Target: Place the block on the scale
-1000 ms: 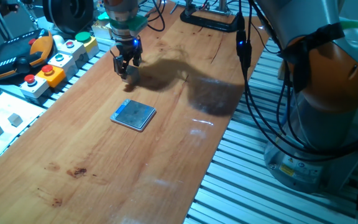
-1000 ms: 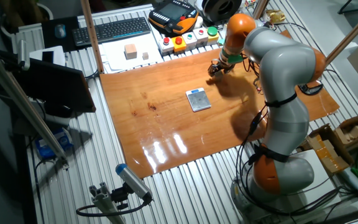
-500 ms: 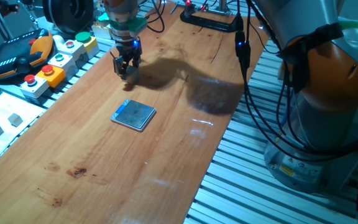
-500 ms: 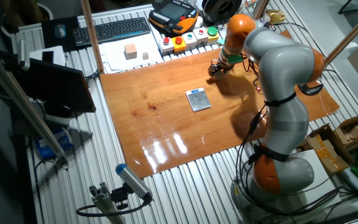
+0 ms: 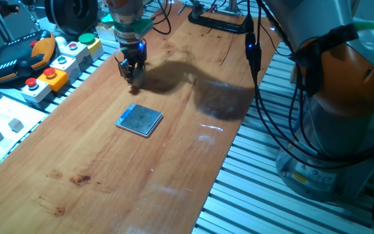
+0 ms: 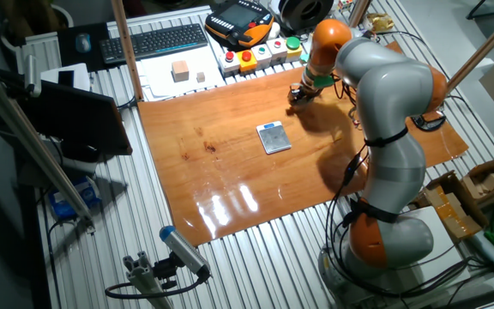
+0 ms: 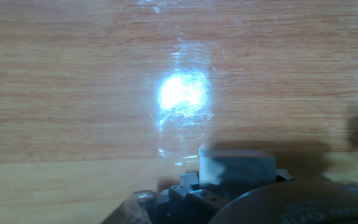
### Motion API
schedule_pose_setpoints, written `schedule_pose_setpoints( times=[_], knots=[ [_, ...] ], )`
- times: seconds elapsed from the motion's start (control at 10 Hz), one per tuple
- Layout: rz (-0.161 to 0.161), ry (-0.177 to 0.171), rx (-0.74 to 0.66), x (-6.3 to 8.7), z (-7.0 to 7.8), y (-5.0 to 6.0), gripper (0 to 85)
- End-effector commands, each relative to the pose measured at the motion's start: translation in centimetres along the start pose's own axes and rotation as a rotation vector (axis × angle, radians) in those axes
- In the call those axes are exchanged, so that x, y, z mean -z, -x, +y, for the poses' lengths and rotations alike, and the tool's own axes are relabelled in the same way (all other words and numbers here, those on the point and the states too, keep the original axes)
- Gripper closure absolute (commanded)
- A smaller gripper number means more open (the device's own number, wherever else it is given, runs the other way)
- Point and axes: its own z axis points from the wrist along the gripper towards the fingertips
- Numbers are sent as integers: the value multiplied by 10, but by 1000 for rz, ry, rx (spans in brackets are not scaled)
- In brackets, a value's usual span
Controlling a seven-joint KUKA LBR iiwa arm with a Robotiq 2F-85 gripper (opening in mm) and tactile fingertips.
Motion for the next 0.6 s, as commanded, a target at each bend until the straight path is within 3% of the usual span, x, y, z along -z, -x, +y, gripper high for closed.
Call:
schedule_pose_setpoints(
  times=[0.0,0.1,0.5],
  knots=[
    [1,1,7,1,1,0,723],
    [-1,-1,5,5,2,0,843],
    [-2,-44,-14,32,16,-7,843]
  ],
)
